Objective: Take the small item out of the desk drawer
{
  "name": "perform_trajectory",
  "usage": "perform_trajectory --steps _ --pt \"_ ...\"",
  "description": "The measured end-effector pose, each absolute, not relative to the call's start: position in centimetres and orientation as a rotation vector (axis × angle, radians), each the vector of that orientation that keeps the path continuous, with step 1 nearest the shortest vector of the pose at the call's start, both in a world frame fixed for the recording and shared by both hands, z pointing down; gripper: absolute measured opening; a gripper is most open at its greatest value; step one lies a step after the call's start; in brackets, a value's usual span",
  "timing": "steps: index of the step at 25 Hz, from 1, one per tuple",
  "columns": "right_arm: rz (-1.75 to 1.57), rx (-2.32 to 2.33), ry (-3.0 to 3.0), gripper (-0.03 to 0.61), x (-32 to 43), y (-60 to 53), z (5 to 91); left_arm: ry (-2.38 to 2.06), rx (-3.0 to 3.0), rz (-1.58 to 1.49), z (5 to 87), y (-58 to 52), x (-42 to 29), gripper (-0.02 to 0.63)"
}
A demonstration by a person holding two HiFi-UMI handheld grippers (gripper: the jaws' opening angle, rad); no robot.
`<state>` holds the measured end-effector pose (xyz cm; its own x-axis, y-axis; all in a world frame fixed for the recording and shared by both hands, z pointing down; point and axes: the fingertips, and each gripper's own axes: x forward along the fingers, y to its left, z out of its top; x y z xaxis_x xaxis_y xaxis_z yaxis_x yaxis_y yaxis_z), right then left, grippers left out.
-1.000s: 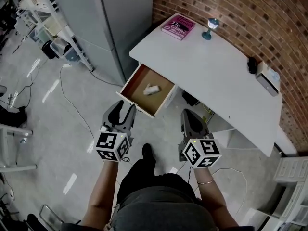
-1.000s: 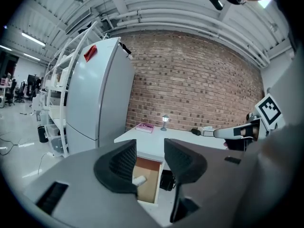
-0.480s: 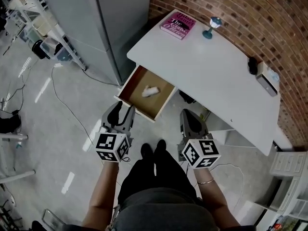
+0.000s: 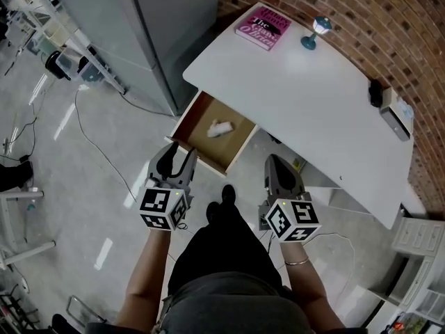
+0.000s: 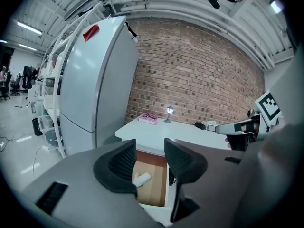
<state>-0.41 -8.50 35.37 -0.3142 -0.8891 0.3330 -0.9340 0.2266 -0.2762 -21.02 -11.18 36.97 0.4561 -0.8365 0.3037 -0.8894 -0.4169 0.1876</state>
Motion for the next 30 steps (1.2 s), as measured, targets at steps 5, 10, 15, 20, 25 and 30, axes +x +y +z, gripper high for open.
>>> perform_trajectory --steps 5,10,15,20,25,30 --pt "0.679 1.78 -2.345 0.005 0.6 -9.6 36.8 -1.416 2.39 0.311 39.0 -12.5 -19.7 0.175" --pt "0.699 1.766 -2.33 0.005 1.2 -11.0 38.3 -1.346 2.391 0.403 41.7 -14.2 -17.9 0.178" --pt "0.739 1.768 -2.309 0.005 1.7 -12.1 39.8 -1.28 2.403 0.539 44.4 -16.0 -16.1 0.178" --pt "0.763 1.764 -2.291 0.005 2.0 -12.5 41.1 -1.202 2.435 0.672 47.1 -17.5 -14.2 0.184" --pt "0.796 1.768 -2.274 0.005 2.3 -12.6 42.7 -1.135 2.456 0.792 50.2 -18.5 -12.8 0.187" --pt "0.84 1.787 -2.253 0.005 2.6 -12.1 44.2 -1.065 2.46 0.92 53.3 -18.9 -11.9 0.193"
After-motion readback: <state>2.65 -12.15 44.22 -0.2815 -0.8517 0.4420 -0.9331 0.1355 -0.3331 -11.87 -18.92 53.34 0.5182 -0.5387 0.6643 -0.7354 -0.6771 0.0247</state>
